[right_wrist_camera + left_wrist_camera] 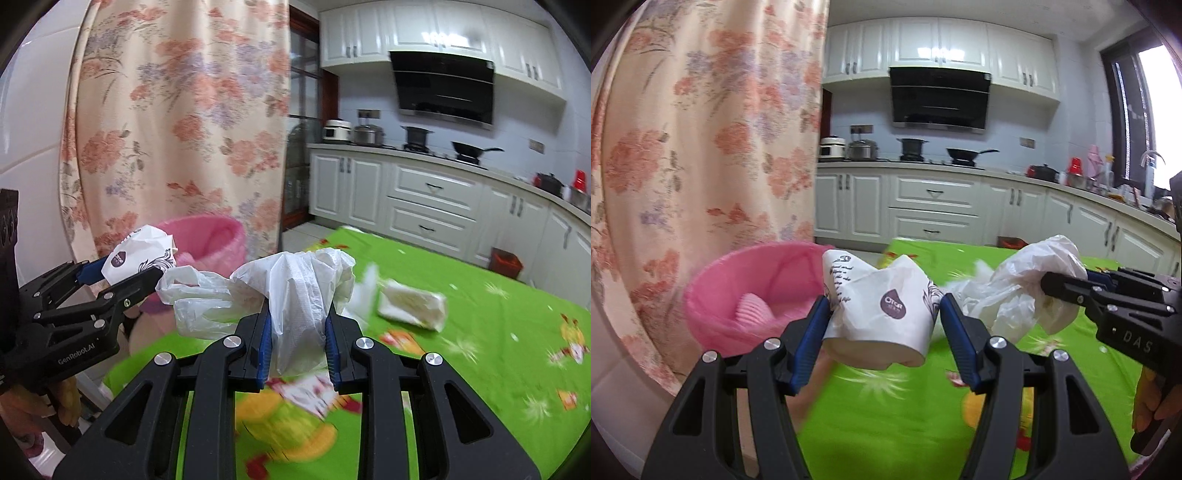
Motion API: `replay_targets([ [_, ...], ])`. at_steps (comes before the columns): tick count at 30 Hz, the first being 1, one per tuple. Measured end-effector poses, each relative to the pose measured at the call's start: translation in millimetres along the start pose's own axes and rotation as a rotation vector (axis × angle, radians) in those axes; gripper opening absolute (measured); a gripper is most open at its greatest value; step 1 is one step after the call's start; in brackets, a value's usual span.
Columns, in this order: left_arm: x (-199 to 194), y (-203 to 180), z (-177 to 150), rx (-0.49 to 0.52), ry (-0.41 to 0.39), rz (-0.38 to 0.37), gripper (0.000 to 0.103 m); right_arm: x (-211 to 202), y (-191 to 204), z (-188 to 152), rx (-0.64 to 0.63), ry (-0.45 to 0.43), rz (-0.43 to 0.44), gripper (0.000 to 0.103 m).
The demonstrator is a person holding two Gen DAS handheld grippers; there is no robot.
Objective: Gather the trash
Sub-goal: 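Carry the plastic bag and paper cup to the pink bin and release both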
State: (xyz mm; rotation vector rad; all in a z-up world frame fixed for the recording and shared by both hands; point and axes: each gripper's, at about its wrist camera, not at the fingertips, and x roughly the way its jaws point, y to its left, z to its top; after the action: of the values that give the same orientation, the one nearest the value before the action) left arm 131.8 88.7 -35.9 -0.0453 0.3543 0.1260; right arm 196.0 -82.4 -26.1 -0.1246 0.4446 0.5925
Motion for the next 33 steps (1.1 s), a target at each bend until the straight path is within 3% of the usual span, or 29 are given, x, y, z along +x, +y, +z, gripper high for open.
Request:
replay_targets([
  [9,32.6,80.0,38.8,-0.036,0.016,0.097,0.060,71.8,34.1,53.1,0.019,0.023,0.147,0.025],
  [16,65.7,138.5,45.4,-0.065,0.064,0.176,0.060,130.6,65.4,79.7,-0.035,0.067,0.217,0.025],
  [26,109.9,172.3,48.2,-0.095,0.146,0.174,0.061,191.2,86.3,98.3,-0.081,0.138,0.276,0.026],
  [33,115.8,192.4,46.6,-0.131,0.156,0.257,0.071,223.1,93.2,99.2,-0.083,0.196,0.354,0.036],
])
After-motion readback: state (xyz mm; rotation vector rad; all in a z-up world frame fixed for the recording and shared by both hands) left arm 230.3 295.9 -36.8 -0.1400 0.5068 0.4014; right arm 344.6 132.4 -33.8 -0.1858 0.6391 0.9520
